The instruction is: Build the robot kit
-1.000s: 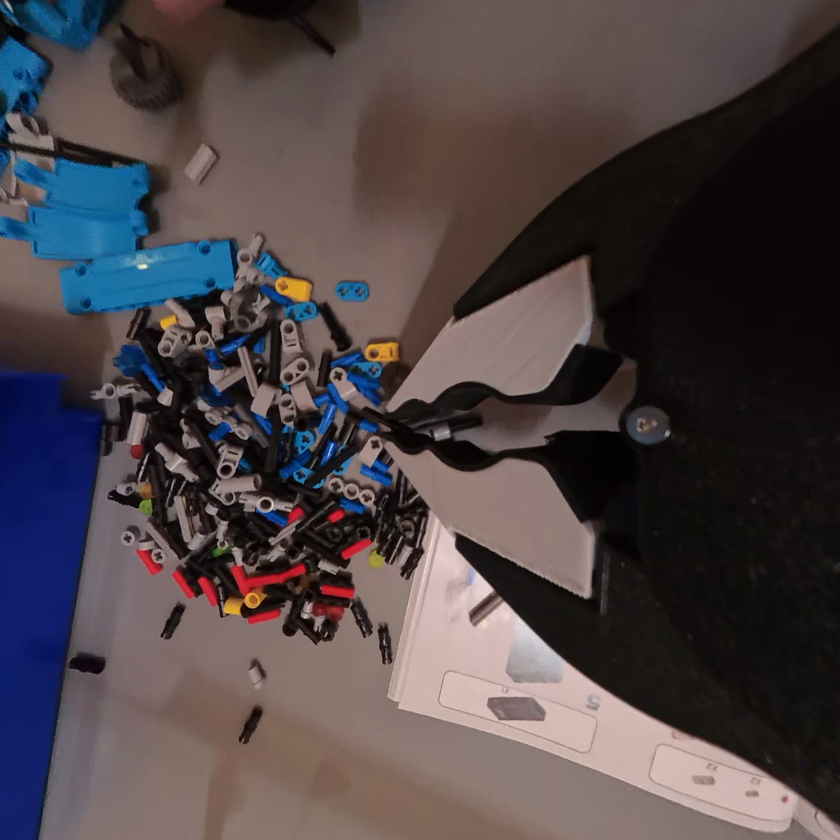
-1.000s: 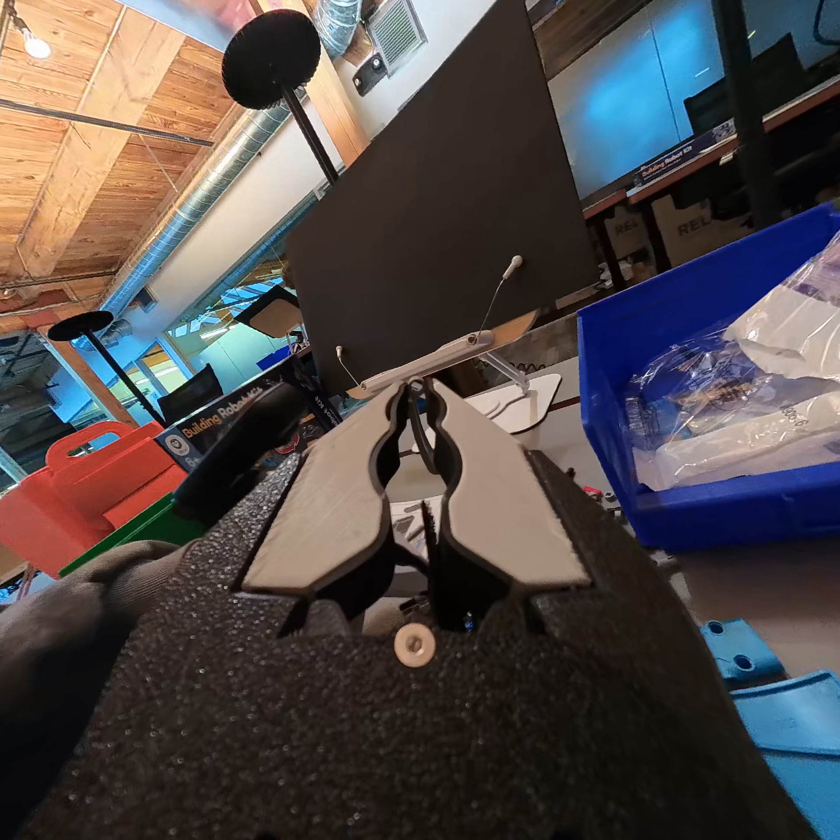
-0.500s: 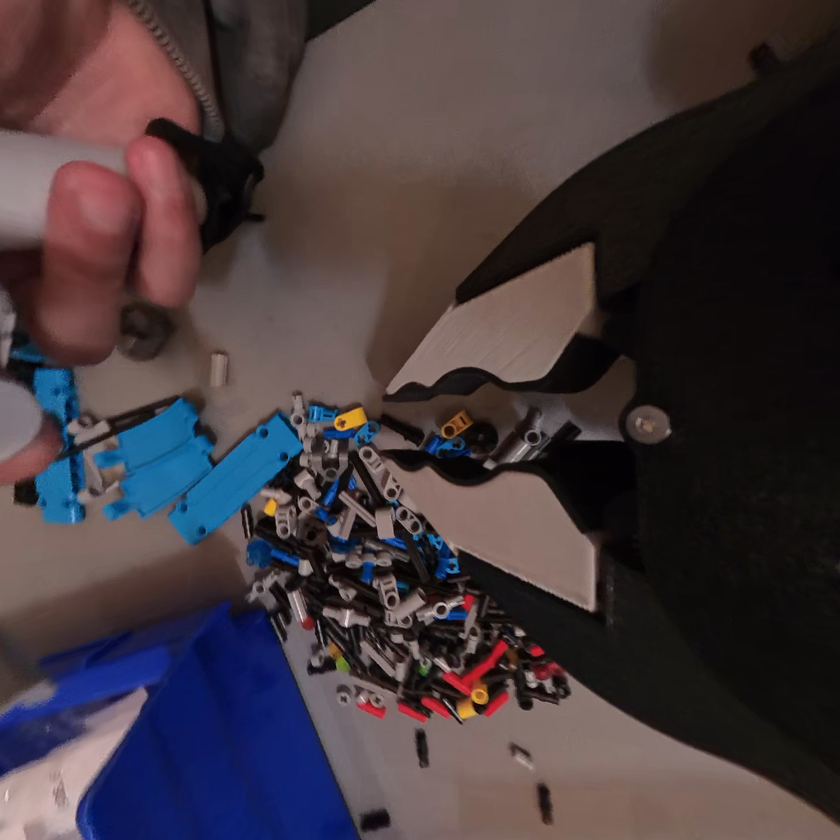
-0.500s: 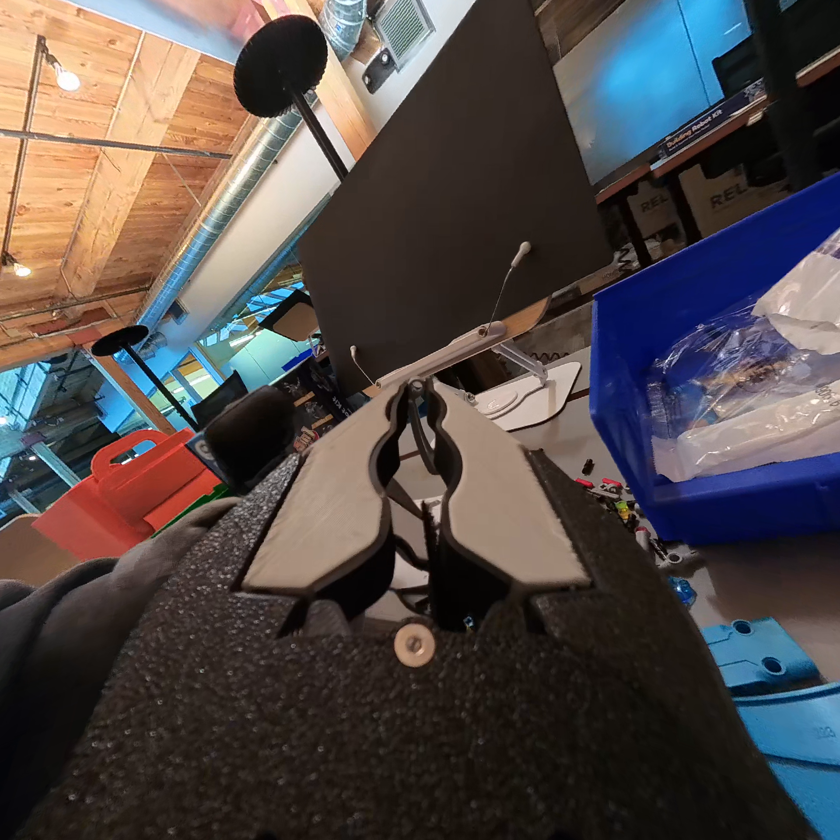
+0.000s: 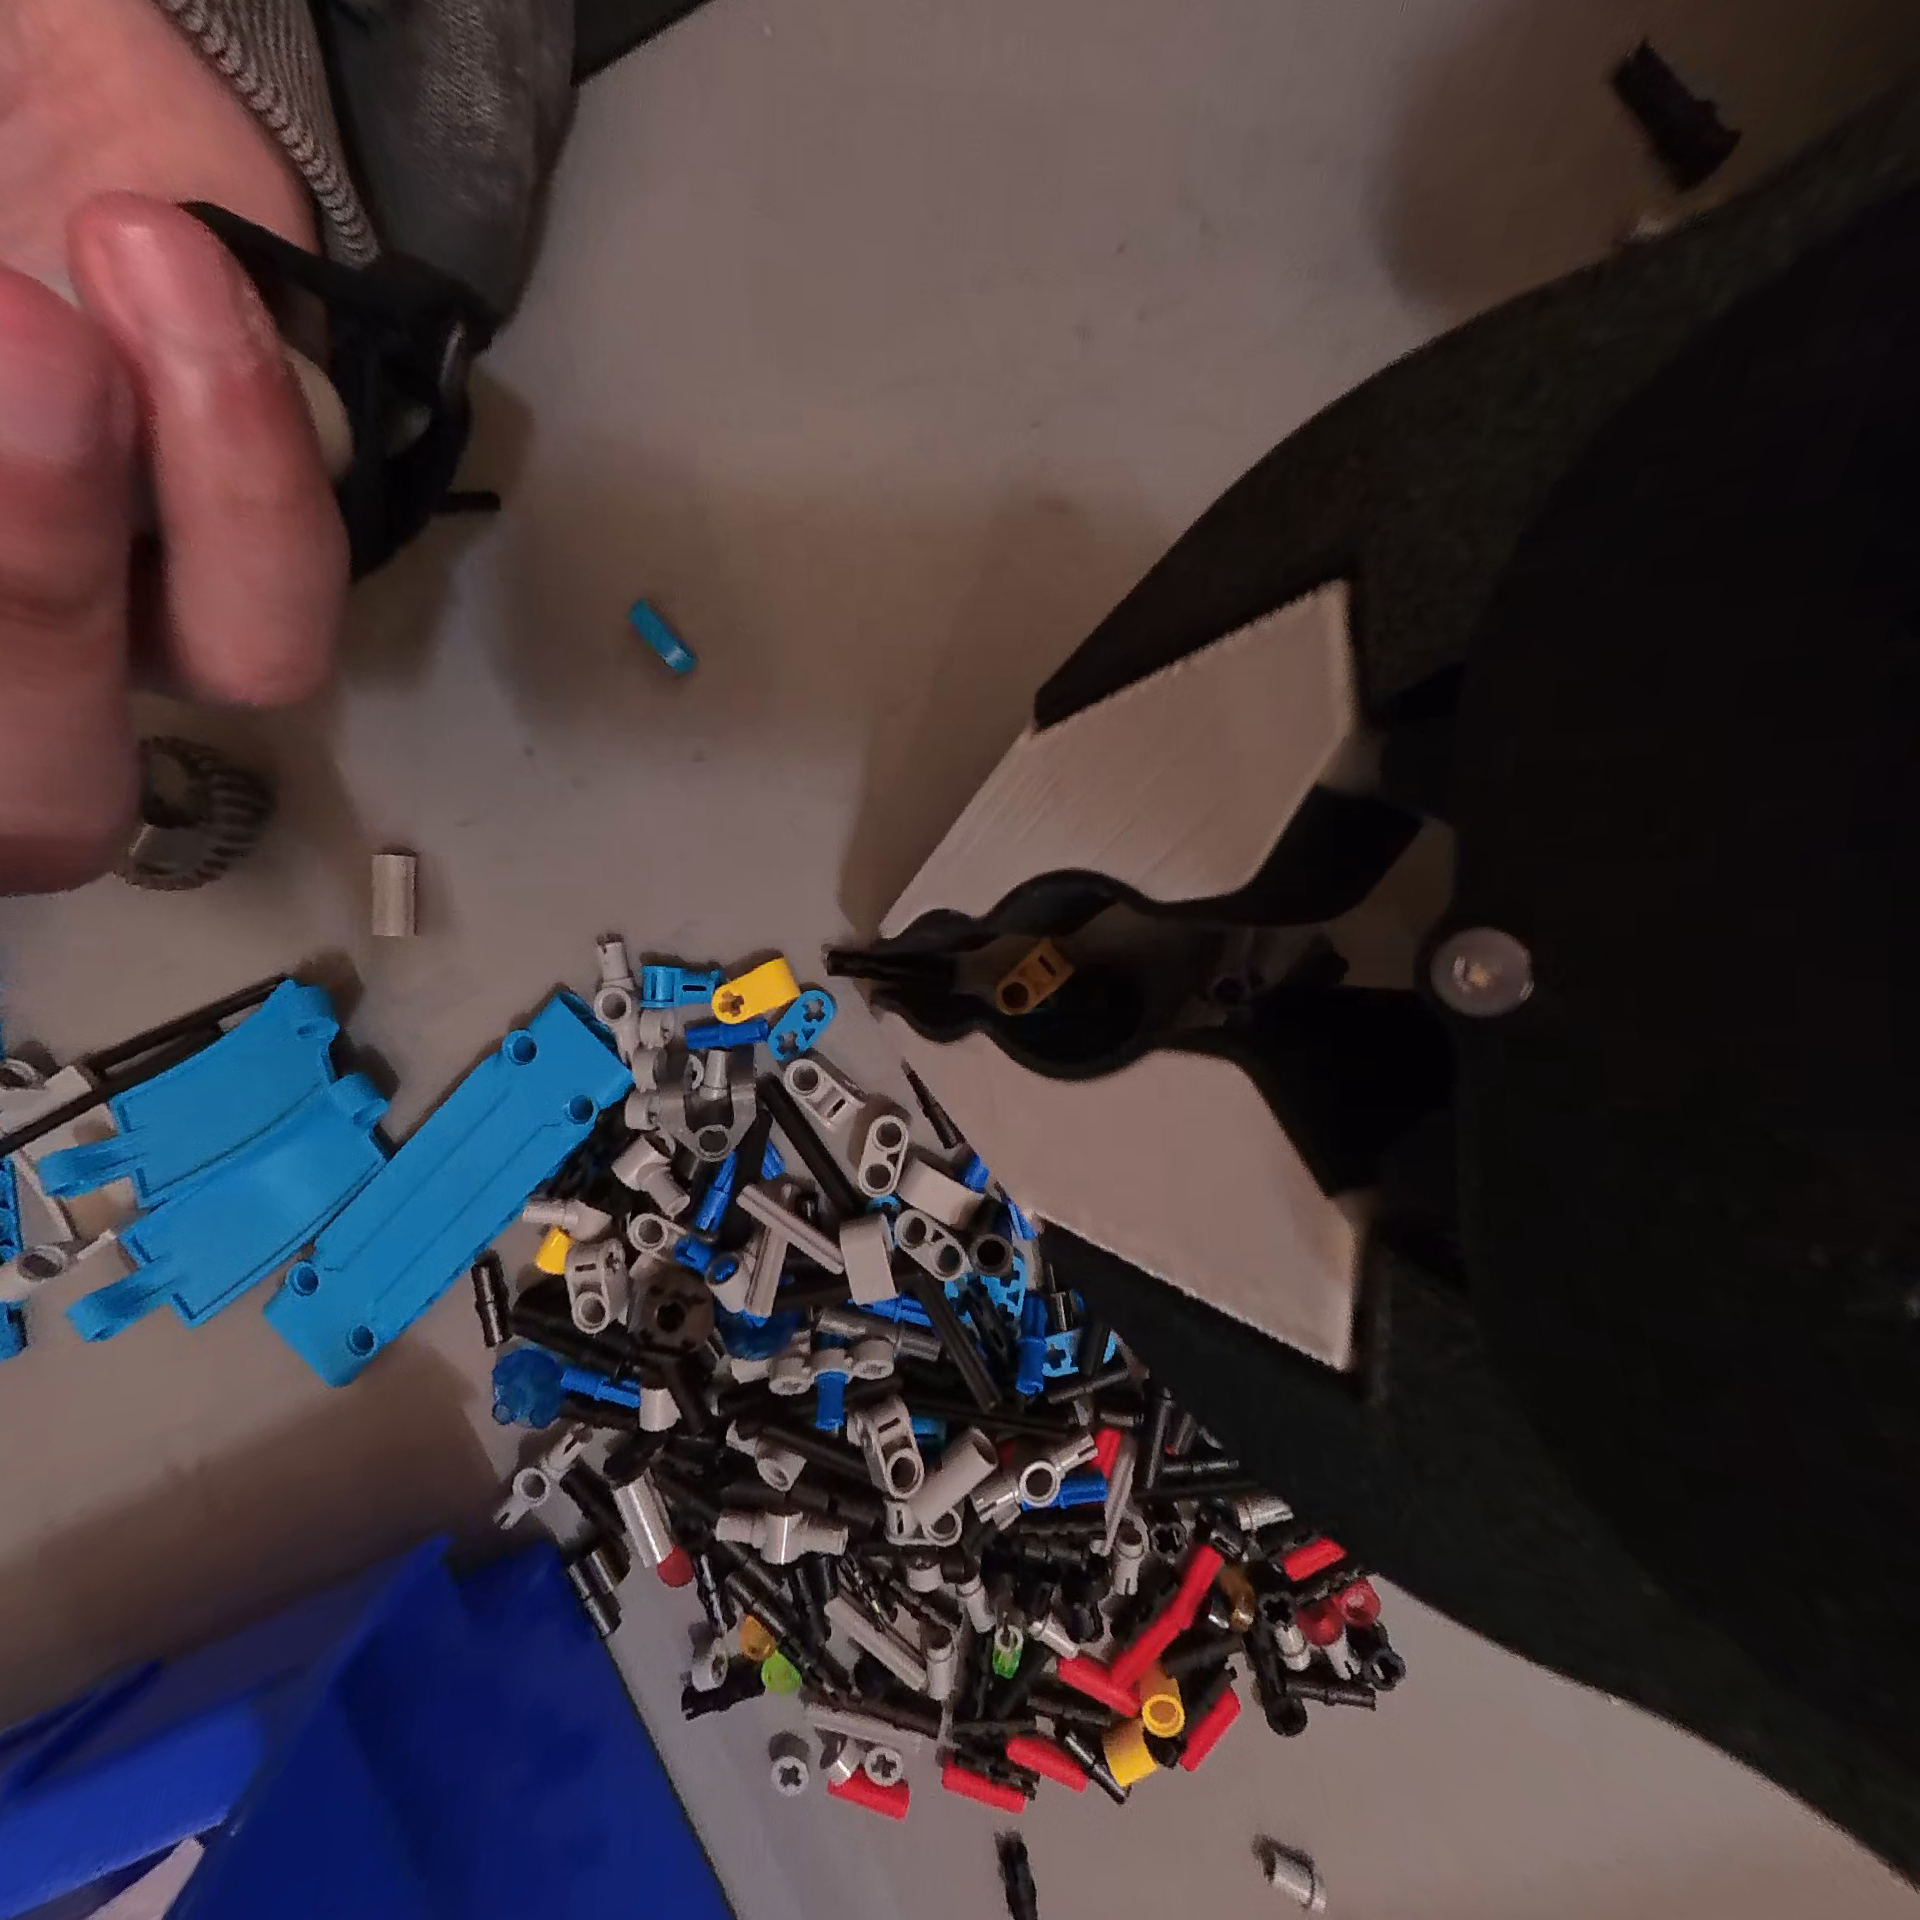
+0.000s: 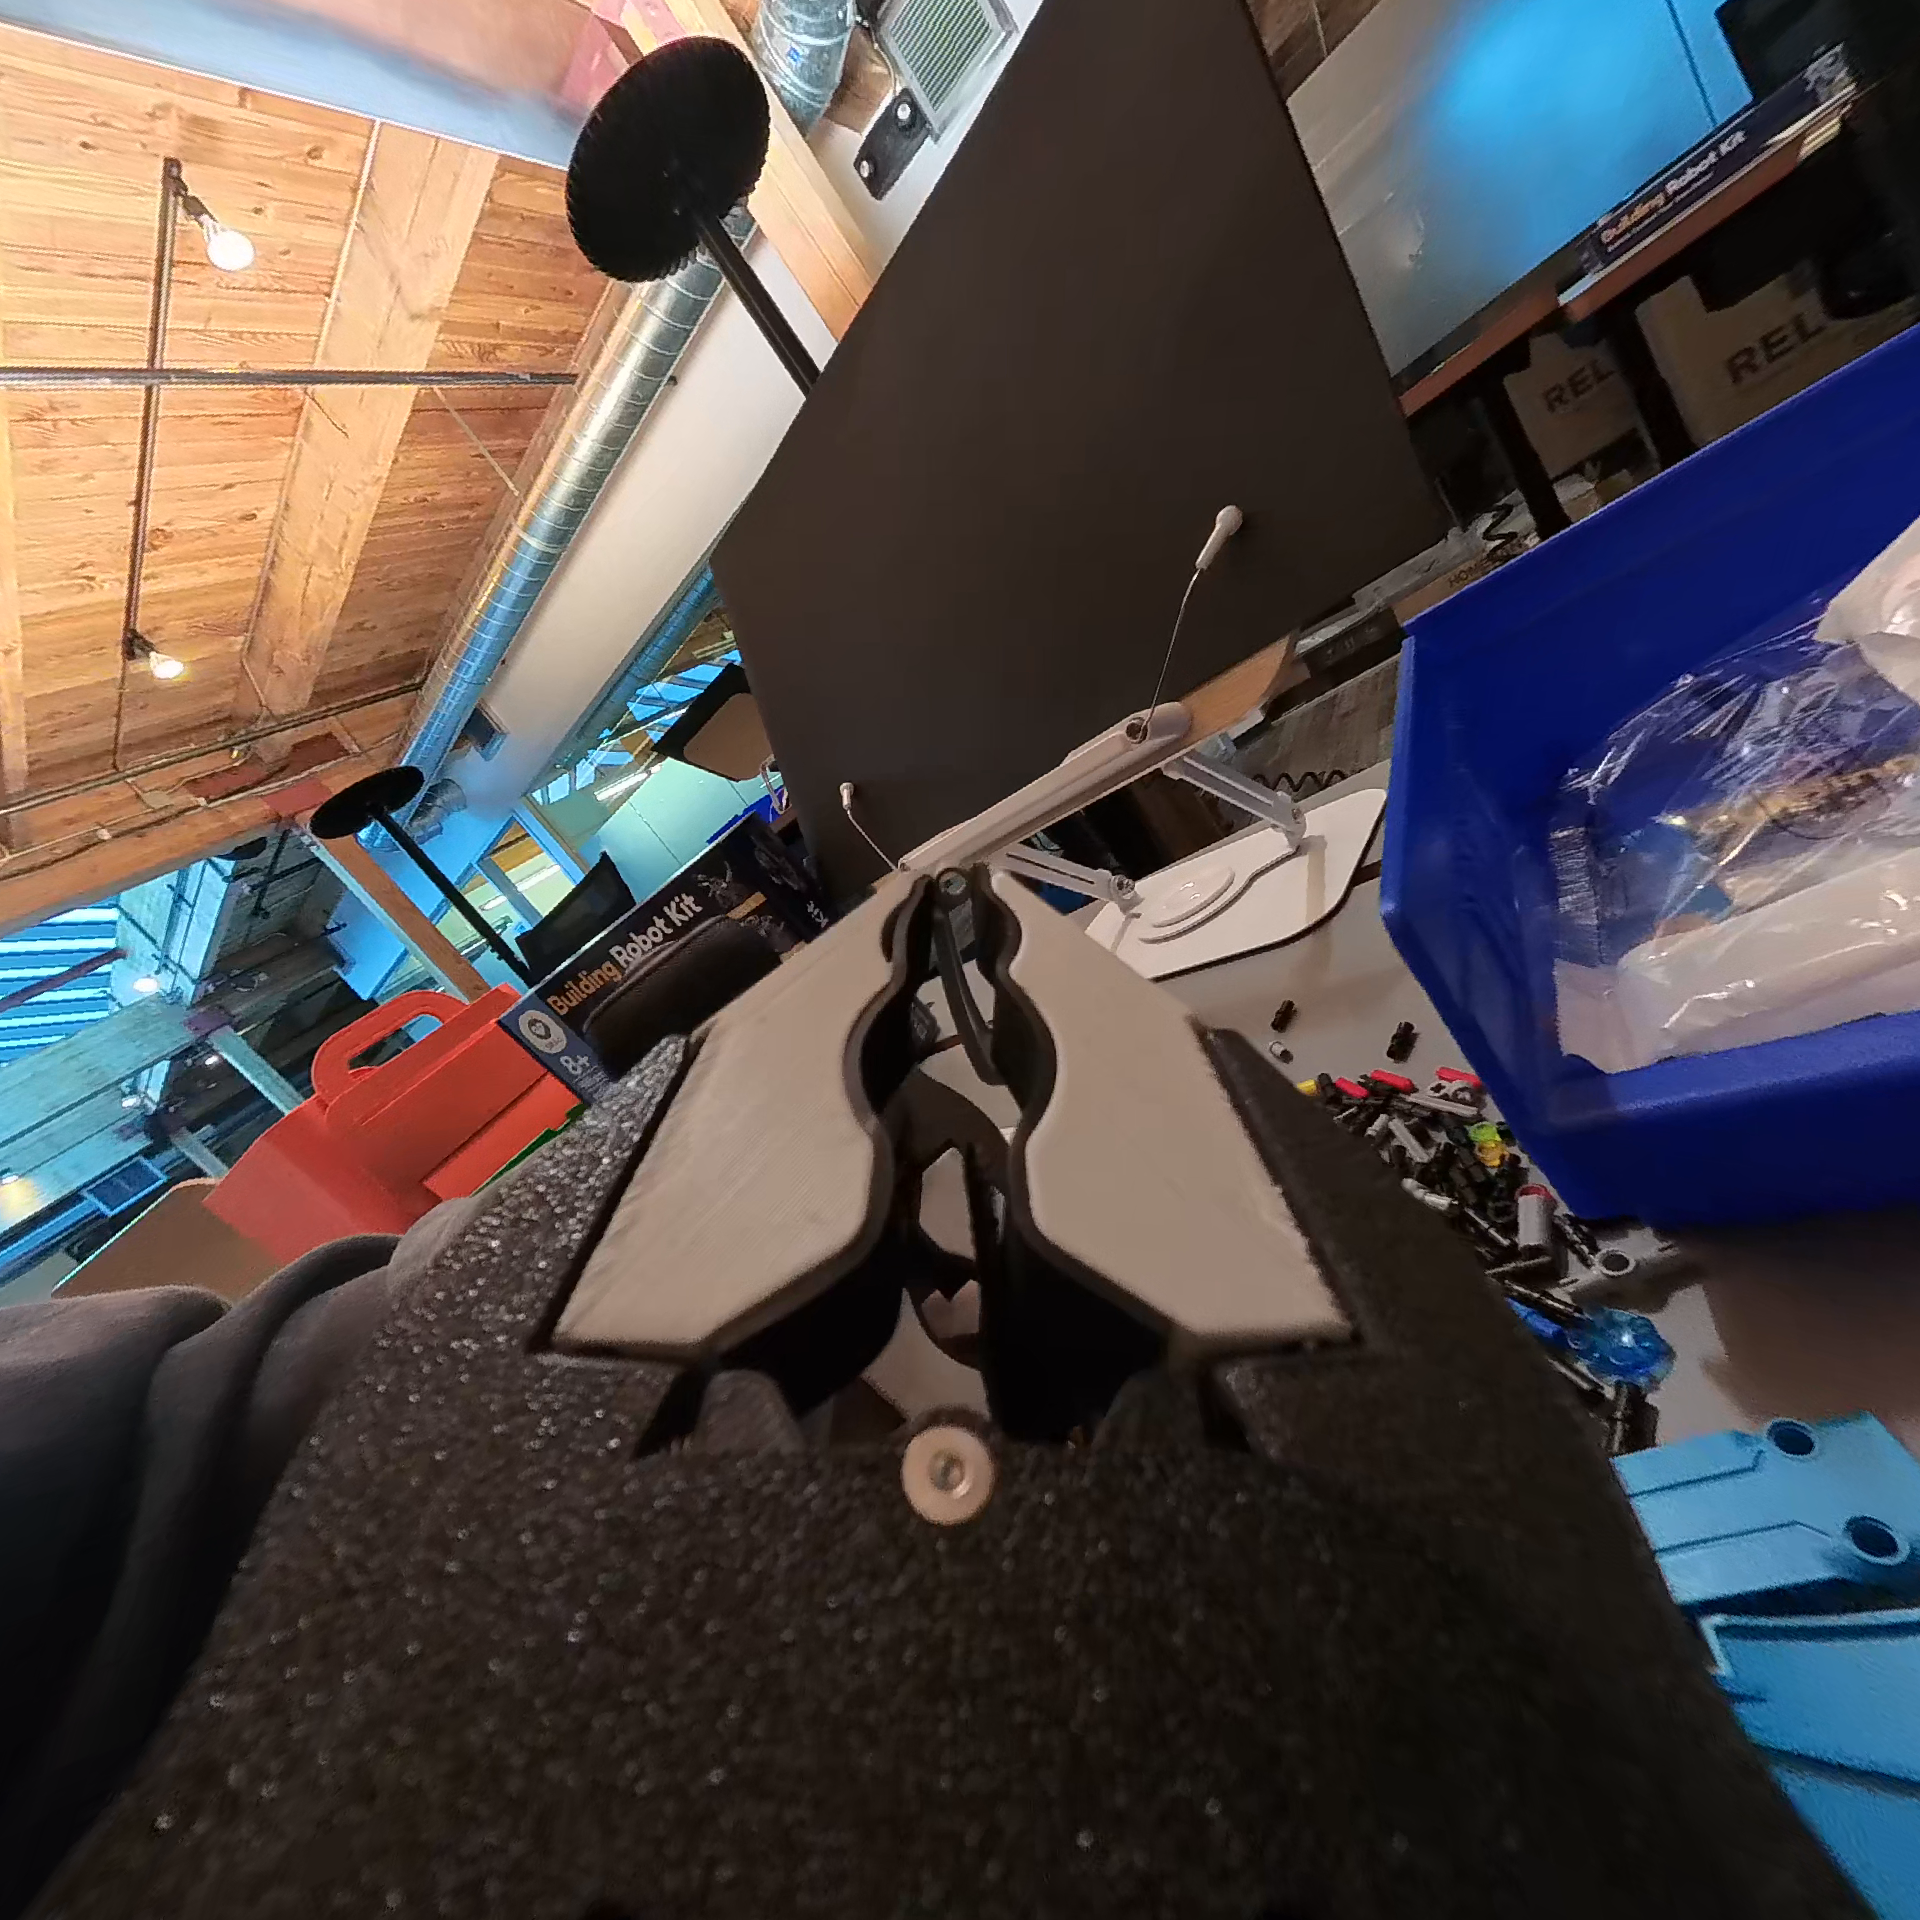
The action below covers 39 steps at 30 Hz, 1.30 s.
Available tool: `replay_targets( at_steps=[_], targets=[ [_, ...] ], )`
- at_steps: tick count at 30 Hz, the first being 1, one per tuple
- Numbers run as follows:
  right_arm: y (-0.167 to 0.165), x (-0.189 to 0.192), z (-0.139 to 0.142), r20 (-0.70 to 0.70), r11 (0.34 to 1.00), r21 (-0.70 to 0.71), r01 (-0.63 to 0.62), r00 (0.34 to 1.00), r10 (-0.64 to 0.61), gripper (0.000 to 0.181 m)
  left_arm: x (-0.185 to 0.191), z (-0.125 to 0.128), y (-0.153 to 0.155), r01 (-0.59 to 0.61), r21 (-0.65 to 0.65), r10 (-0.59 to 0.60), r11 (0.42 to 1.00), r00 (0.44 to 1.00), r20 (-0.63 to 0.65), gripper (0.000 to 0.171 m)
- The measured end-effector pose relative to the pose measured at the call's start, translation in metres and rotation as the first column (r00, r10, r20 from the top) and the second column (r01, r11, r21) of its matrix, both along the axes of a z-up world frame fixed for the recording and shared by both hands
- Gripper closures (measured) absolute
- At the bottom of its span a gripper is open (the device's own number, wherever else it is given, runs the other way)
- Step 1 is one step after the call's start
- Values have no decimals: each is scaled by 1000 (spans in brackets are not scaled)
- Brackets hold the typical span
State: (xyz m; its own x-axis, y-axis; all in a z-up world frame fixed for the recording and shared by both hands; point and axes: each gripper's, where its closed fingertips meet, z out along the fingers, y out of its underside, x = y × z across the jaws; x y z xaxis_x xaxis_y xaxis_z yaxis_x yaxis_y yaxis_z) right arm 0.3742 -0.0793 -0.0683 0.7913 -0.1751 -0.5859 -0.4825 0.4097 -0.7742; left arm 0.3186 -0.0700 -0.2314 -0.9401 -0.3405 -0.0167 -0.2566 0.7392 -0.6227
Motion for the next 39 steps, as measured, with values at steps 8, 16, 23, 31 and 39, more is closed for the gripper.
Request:
replay_targets(
  at_steps=[8, 16, 23, 31, 39],
  targets=[
    [32, -38, -9, -28, 949, -37, -314, 949, 313, 176, -19, 79, 45, -271, -96, 286, 958, 933, 220, 169],
    [93, -211, -22, -43, 488, -147, -860, 498, 866, 175, -157, 121, 105, -519, -163, 529, 839, 709, 466, 168],
    [109, -278, -44, -28, 336, -314, -888, 363, 932, 175, -233, 107, 103, -569, -249, 609, 784, 626, 486, 169],
    [111, -307, -59, 108, 324, -478, -816, 312, 944, 175, -255, 96, 106, -562, -309, 639, 767, 630, 441, 168],
    [112, -311, -75, 128, 315, -555, -770, 296, 947, 175, -256, 84, 97, -553, -296, 627, 779, 666, 405, 168]
  ],
)
